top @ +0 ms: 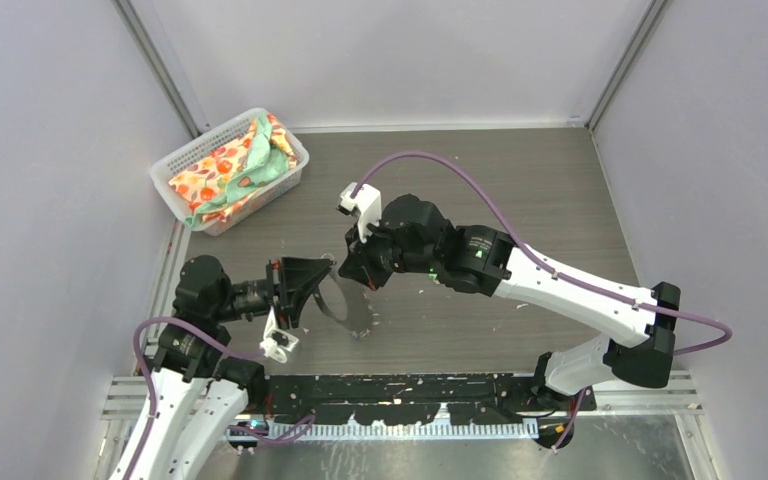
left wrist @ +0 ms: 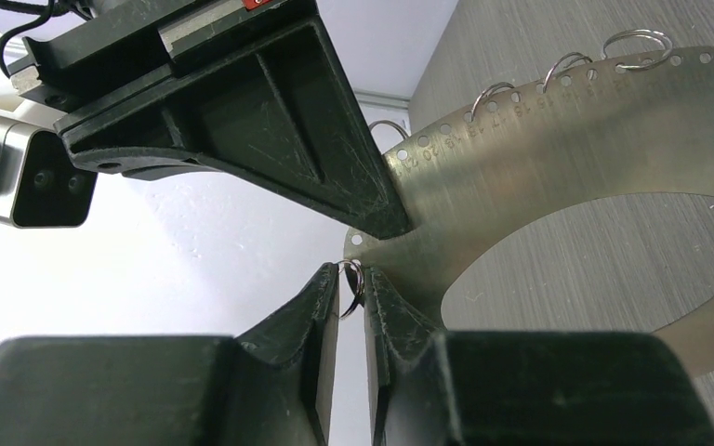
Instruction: Put the keys on the keyring
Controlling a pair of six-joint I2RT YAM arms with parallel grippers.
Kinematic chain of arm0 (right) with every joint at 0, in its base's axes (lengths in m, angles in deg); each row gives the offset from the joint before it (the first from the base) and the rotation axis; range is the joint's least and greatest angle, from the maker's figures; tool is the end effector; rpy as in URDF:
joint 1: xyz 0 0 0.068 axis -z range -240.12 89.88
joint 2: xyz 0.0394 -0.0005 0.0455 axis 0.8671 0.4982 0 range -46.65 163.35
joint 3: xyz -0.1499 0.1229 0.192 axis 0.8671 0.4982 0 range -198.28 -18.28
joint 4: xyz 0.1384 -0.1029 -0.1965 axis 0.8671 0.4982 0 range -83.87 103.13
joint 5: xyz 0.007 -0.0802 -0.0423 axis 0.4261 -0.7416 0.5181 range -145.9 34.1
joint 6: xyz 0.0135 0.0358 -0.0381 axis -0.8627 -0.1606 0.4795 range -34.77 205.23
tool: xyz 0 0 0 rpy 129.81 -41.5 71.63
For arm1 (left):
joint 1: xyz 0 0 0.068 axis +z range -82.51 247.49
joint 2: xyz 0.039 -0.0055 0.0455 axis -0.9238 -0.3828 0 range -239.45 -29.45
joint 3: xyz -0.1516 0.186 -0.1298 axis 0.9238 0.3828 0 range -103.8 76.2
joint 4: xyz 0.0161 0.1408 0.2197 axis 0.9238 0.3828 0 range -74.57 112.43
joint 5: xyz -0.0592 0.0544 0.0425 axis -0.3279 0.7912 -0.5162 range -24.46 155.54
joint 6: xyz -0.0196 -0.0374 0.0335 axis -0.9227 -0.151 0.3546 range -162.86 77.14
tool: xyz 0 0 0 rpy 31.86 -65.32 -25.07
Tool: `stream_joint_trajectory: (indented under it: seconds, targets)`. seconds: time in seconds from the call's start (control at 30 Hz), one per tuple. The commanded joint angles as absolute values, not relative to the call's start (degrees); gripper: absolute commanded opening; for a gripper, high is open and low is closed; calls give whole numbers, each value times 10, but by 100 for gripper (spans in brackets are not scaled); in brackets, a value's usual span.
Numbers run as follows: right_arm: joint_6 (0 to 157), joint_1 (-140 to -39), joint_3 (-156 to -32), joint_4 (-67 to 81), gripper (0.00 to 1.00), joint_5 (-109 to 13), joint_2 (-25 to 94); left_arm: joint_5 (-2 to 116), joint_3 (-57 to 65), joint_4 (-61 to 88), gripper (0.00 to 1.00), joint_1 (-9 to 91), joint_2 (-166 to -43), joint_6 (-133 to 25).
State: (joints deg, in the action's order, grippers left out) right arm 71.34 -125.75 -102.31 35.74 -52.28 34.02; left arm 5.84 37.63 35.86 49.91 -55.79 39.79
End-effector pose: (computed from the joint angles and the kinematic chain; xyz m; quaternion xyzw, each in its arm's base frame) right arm 0.1286 0.2894 0.3998 -0.3854 0.7564 0.3582 0.3887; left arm 0.0872 -0.0599 0.3281 0.7121 0.1703 -0.0118 0.6810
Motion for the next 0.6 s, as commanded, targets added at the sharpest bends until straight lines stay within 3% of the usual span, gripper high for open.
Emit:
stream_joint_trajectory:
  seconds: [0.0,0.2,0.57]
  targets:
    - [712,-1265,-1039,340,1,-497,319,57,361,349,15,498,-551,382]
    - [724,-1265,-1043,363,1,-473,311,26,362,349,1,498,-540,366]
    - [758,-1265,-1019,360,1,-459,282,3,350,349,0,498,-541,331]
